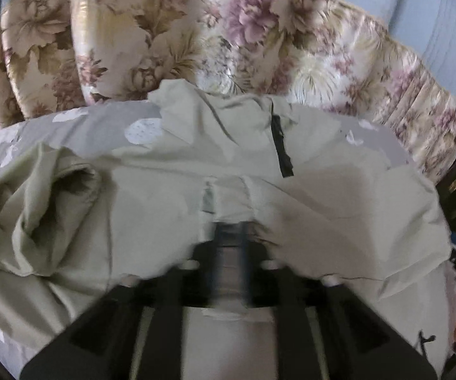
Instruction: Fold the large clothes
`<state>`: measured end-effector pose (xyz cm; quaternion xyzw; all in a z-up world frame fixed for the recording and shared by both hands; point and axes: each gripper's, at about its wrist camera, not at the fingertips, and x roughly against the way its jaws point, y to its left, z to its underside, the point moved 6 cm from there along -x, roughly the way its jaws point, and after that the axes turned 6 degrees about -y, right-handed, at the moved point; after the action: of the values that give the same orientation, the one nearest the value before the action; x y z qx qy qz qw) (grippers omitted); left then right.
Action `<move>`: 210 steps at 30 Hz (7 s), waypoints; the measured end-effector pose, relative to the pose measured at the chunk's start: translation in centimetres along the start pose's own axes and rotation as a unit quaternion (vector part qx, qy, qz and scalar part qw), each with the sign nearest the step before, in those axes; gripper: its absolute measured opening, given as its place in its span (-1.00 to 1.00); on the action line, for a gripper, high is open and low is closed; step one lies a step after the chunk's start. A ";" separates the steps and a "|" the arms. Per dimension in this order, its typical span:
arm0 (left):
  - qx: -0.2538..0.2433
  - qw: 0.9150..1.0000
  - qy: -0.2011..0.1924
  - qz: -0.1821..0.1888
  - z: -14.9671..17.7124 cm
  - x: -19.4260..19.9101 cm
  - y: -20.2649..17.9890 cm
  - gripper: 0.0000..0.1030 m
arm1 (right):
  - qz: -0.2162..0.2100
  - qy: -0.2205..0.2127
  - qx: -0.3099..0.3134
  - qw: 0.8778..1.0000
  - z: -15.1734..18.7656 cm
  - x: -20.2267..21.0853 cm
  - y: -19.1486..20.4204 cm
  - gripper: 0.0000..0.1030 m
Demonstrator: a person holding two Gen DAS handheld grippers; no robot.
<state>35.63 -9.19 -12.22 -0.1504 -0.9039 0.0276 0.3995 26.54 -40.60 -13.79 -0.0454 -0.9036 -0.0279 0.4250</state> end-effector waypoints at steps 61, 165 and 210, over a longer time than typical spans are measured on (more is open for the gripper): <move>-0.005 0.988 -0.073 -0.135 -1.5 11.3 15.9 0.62 | -0.001 0.004 0.050 0.999 0.5 -0.4 5.5 0.87; 0.088 0.995 0.028 -0.023 10.3 11.6 16.7 0.78 | -0.140 -0.026 0.041 0.989 -2.5 2.0 8.7 0.26; 0.012 0.996 -0.055 -0.075 24.7 32.5 13.2 0.72 | -0.054 -0.036 0.056 0.996 15.3 21.1 -5.6 0.53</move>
<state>0.22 14.68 -8.09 -0.0756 -0.9329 0.0172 0.3516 0.87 -43.56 -7.32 0.0265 -0.9198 0.0017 0.3915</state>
